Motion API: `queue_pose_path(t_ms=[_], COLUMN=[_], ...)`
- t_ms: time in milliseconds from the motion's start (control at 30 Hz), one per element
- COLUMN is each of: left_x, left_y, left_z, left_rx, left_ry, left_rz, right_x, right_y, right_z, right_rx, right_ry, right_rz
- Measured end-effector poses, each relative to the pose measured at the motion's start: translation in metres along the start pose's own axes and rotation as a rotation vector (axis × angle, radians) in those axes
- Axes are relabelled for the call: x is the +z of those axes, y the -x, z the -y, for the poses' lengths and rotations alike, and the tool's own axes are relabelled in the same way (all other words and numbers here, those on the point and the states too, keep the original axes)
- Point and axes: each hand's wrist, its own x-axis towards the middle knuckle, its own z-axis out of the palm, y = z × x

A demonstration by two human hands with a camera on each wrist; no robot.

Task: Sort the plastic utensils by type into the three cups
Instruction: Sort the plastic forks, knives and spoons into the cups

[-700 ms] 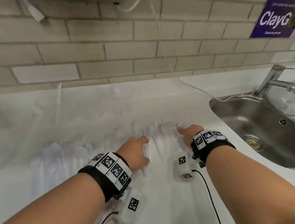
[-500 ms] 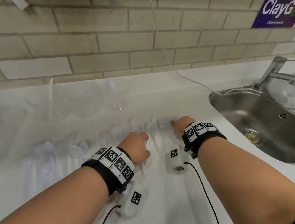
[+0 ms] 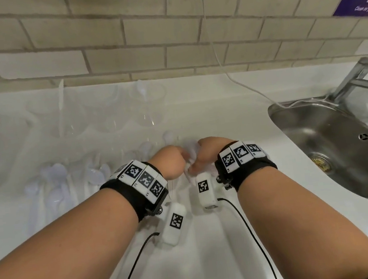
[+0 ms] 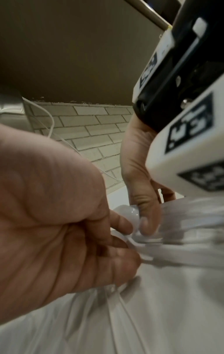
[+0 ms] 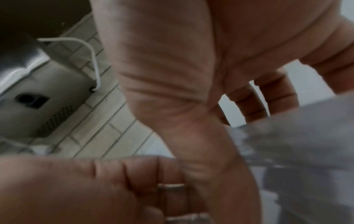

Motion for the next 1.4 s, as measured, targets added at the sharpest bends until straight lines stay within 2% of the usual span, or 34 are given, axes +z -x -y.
queue_pose_path(t_ms=[133, 333, 633, 867, 967, 1033, 1133, 1167, 1267, 1300, 1400], left_x=[0.001, 0.004, 0.008, 0.009, 0.009, 0.004, -0.010, -0.015, -0.025, -0.026, -0.028], left_y=[0.000, -0.005, -0.004, 0.007, 0.016, 0.023, 0.042, 0.048, 0.065, 0.069, 0.081], left_z=[-0.001, 0.008, 0.010, 0.017, 0.021, 0.025, 0.033, 0.036, 0.054, 0.060, 0.076], left_rx=[-0.023, -0.101, -0.081, -0.058, -0.072, -0.104, -0.155, -0.170, -0.208, -0.212, -0.218], left_ry=[0.126, 0.254, 0.346, 0.473, 0.617, 0.775, 1.067, 1.167, 1.418, 1.478, 1.597], left_rz=[0.000, 0.030, 0.007, 0.053, 0.055, 0.008, -0.099, -0.100, -0.070, -0.045, 0.074], right_x=[0.009, 0.016, 0.030, 0.034, 0.035, 0.031, 0.014, 0.008, -0.002, -0.005, -0.006], right_y=[0.005, -0.002, -0.021, -0.022, -0.019, -0.012, 0.002, 0.010, 0.029, 0.035, 0.049], right_z=[0.012, 0.027, 0.029, 0.028, 0.028, 0.028, 0.030, 0.031, 0.055, 0.065, 0.102], right_rx=[0.001, -0.019, 0.050, 0.018, 0.039, 0.062, 0.037, -0.009, -0.313, -0.406, -0.629], right_ry=[0.027, 0.168, 0.051, 0.044, 0.006, -0.035, -0.216, -0.381, -1.041, -1.198, -1.424], right_rz=[-0.083, -0.107, -0.198, -0.238, -0.281, -0.258, -0.219, -0.233, -0.201, -0.167, -0.087])
